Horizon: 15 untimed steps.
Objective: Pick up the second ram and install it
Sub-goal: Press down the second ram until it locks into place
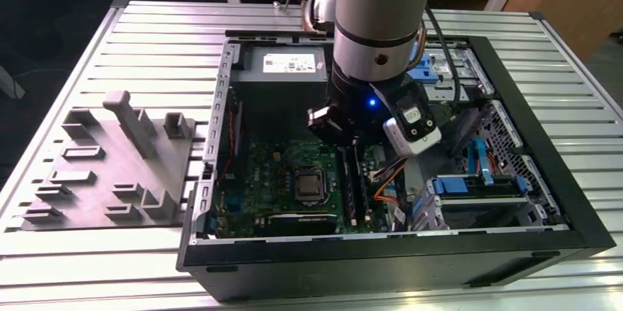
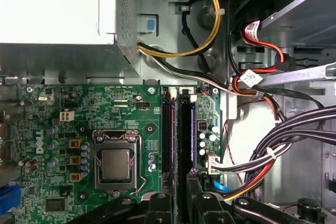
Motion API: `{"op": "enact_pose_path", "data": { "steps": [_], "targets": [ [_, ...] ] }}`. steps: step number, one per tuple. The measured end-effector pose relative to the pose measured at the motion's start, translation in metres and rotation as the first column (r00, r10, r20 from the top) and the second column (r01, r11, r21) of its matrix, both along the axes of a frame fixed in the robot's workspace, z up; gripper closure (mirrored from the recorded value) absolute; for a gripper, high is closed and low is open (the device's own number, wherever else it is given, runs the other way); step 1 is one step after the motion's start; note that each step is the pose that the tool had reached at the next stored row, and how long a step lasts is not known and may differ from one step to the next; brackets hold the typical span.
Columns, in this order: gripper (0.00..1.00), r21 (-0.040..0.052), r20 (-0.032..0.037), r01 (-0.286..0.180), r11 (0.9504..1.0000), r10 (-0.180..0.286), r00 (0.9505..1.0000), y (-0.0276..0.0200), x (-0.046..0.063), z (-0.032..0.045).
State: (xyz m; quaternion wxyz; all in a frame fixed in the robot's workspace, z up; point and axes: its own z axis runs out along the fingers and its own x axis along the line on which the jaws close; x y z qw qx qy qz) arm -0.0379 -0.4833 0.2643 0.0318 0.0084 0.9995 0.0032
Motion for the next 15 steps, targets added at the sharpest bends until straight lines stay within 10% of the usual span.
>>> {"op": "enact_pose_path", "data": {
  "steps": [15],
  "targets": [
    [0.9, -0.0003, 0.0, 0.0, 1.0, 0.0, 1.0, 0.0, 0.0, 0.0]
  ]
}}
